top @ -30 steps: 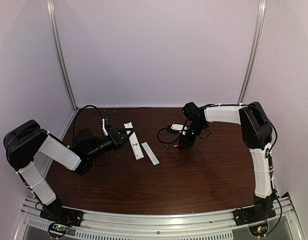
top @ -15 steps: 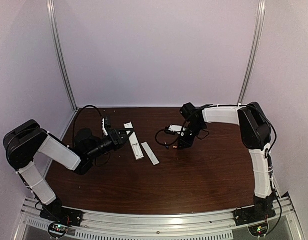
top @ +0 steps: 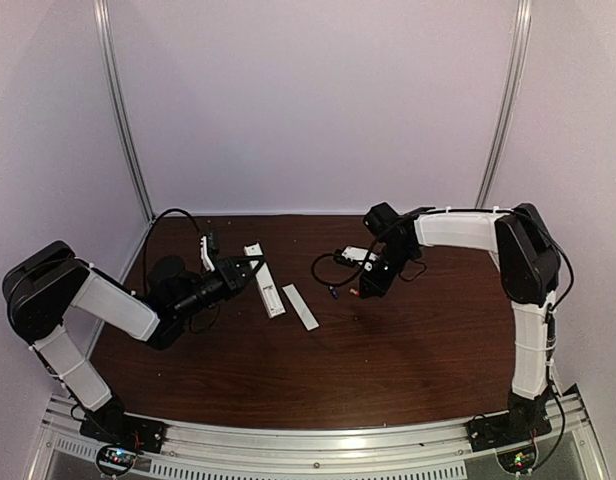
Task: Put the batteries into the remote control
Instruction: Pick up the battery at the center of the board.
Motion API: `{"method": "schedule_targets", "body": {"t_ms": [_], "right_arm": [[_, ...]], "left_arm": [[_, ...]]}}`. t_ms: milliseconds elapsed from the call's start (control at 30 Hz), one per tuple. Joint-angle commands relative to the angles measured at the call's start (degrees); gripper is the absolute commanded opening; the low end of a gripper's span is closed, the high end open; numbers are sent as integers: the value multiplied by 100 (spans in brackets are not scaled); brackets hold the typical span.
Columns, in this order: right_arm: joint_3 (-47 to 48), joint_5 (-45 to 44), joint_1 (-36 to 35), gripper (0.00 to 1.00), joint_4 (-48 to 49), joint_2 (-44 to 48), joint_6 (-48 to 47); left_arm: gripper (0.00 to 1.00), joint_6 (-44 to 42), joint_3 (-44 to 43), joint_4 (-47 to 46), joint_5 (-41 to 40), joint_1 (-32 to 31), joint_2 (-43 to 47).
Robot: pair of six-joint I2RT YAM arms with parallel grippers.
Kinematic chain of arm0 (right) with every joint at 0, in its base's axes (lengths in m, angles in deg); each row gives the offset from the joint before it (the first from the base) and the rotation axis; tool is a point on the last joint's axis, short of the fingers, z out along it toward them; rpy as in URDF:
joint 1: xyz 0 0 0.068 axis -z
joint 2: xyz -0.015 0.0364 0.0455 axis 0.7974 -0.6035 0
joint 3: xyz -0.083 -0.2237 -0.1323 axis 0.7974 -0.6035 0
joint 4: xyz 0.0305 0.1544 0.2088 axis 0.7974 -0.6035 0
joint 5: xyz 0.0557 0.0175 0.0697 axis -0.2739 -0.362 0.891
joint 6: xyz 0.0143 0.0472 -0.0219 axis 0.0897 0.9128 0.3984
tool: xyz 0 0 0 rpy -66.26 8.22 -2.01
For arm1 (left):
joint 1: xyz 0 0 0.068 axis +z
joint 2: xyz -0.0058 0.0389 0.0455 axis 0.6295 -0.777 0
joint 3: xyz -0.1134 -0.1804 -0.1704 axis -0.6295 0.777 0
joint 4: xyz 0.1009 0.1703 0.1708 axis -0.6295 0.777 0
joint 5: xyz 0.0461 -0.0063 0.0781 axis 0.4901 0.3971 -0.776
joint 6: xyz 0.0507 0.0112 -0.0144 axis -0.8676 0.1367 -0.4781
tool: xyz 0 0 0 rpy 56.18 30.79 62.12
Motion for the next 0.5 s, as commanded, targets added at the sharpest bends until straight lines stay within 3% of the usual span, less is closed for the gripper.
{"method": "schedule_targets", "body": {"t_ms": [0, 233, 467], "right_arm": [[-191, 146, -22, 0, 69, 800, 871], [-747, 564, -286, 0, 880, 2194, 2196], [-870, 233, -1034, 0, 1652, 2929, 3410]], "left_arm": [[0, -822, -145, 280, -377, 46, 347], [0, -873, -250, 242, -553, 46, 298], [0, -635, -252, -344, -419, 50, 26]]}}
